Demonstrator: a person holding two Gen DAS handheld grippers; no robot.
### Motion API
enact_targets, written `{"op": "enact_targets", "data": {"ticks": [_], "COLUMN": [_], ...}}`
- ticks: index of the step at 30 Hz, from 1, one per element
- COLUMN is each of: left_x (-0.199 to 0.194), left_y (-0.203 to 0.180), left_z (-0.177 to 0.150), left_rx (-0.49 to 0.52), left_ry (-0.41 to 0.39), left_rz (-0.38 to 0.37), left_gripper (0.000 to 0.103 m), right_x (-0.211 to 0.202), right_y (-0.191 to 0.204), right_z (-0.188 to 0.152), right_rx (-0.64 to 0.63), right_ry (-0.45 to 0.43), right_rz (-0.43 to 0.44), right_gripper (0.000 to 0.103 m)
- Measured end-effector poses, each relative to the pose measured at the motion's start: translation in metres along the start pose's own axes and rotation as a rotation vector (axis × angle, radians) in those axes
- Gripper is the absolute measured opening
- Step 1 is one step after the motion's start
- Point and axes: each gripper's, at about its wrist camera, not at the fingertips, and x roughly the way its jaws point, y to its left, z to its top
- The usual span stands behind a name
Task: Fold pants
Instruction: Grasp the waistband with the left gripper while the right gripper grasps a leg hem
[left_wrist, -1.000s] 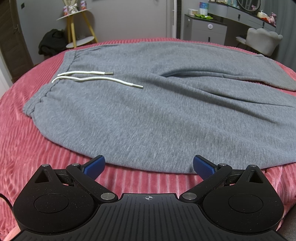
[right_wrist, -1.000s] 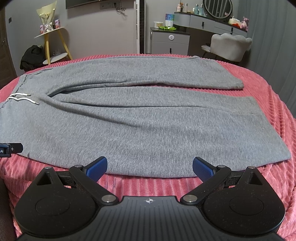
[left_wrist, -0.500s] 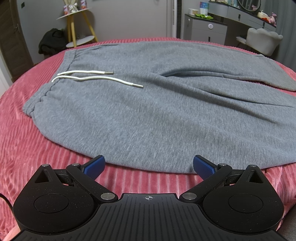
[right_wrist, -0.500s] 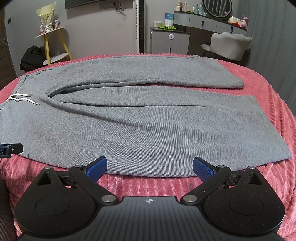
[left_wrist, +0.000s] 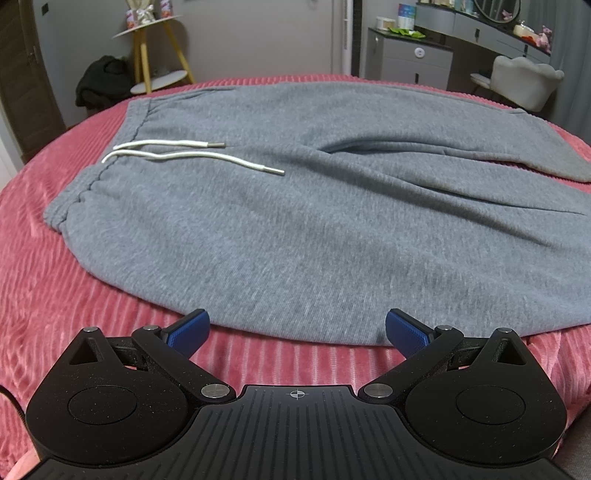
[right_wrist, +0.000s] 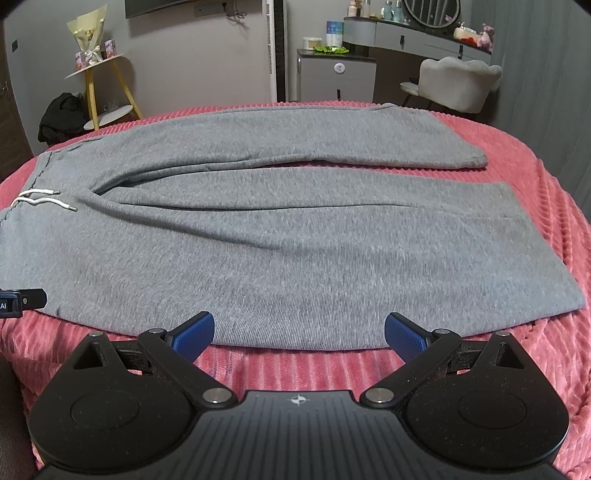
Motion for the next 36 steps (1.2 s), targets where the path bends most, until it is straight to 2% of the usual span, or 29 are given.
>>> {"op": "enact_targets", "data": {"ticks": [5,7,10,12,14,17,20,23,24,26,27,28,30,33,36], "left_x": [-0.005,-0.007,-0.008,-0.005,0.003,0.023,0.048,0.08,0.09,0.11,0.115,0.12,0.124,0.125,0.131], "left_y": [0.005,0.011,0.021,0.029,0.037,0.049,0.06,0.068,0.07,0.074,0.075,0.077,0.084,0.091,0.094], "left_z": [0.004,0.008,0.022,0.036,0.054,0.082,0.108,0.127,0.13,0.13,0.127,0.123,0.119,0.114,0.109], "left_rx": [-0.029,-0.062,-0.13,-0.176,-0.231,-0.325,-0.416,-0.478,-0.485,-0.49,-0.486,-0.476,-0.459,-0.429,-0.424], "left_ry": [-0.01,-0.019,-0.046,-0.072,-0.098,-0.119,-0.163,-0.213,-0.219,-0.232,-0.247,-0.261,-0.261,-0.278,-0.287], "left_rz": [-0.028,-0.042,-0.063,-0.058,-0.044,-0.014,0.018,0.082,0.094,0.129,0.147,0.164,0.161,0.157,0.199], "left_gripper": [0.103,0.103,0.103,0.103,0.103,0.103,0.103,0.103,0.103,0.103,0.103,0.103,0.103,0.103,0.103], "right_x": [-0.002,-0.001,0.016,0.036,0.06,0.106,0.12,0.125,0.127,0.136,0.138,0.138,0.154,0.215,0.292], "right_y": [-0.01,-0.021,-0.046,-0.06,-0.068,-0.08,-0.077,-0.073,-0.07,-0.07,-0.076,-0.085,-0.104,-0.13,-0.152], "right_z": [0.002,0.006,0.018,0.03,0.041,0.05,0.052,0.05,0.054,0.079,0.099,0.121,0.176,0.257,0.319], "right_rx": [0.064,0.132,0.302,0.392,0.429,0.492,0.456,0.391,0.333,0.251,0.268,0.304,0.387,0.514,0.656], "right_ry": [0.008,0.011,0.032,0.043,0.062,0.148,0.121,0.138,0.181,0.31,0.299,0.234,0.117,0.0,-0.012], "right_rz": [0.063,0.105,0.157,0.136,0.094,0.073,0.035,0.042,0.049,0.062,0.075,0.088,0.044,0.004,-0.09], "right_gripper": [0.099,0.099,0.099,0.099,0.099,0.099,0.099,0.099,0.099,0.099,0.099,0.099,0.099,0.099,0.086]}}
